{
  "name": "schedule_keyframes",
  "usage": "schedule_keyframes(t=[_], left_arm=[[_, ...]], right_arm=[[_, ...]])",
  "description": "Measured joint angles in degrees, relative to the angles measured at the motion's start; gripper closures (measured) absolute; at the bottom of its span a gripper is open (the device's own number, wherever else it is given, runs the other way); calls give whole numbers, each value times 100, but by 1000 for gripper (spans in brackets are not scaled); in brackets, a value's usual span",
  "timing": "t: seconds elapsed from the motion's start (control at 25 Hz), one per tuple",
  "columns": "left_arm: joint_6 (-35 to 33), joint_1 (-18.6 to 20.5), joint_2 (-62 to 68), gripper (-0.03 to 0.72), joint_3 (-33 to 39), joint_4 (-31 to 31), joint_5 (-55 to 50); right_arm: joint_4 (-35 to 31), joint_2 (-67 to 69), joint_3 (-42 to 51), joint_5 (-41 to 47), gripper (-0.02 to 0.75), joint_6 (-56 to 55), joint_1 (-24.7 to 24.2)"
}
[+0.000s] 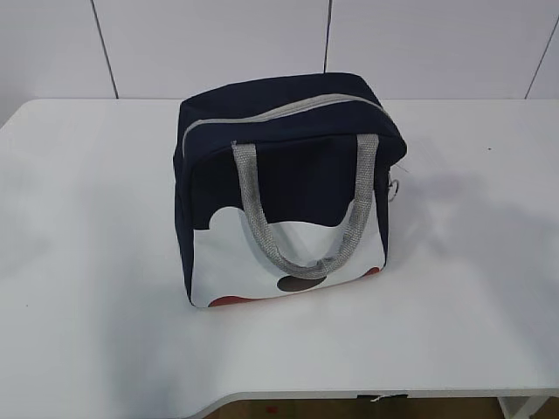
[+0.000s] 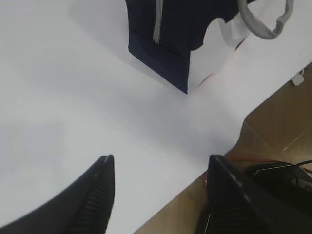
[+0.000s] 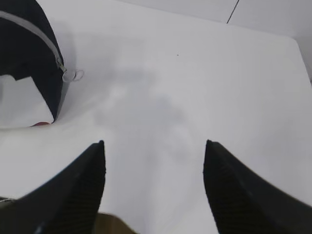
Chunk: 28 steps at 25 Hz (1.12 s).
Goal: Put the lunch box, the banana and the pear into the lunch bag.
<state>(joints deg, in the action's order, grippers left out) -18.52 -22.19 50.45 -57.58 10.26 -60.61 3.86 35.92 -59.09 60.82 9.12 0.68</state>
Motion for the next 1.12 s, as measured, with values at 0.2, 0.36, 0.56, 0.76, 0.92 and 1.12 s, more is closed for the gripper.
schedule_keyframes(t=[0.2,0.36,0.56,0.76,0.92,1.12], left_arm=[[9,0,-758,232,738,70,282],[131,0,-1358,232,1209,84,282],[361,0,-2138,232,1806,84,363],[606,0,-2952,232,2279,-24,399],[795,0,-3567,232,2488,-64,399],[933,0,-4135,237,2626,-184,339]], right_arm=[[0,-672,742,0,233,-195,0],[-12,-1105,1147,0,233,-401,0],[-161,-1596,1514,172,233,-450,43],[-222,-2149,1878,297,233,-462,110],[-225,-2608,2182,381,233,-485,120],[-225,-3119,2533,592,233,-485,120]])
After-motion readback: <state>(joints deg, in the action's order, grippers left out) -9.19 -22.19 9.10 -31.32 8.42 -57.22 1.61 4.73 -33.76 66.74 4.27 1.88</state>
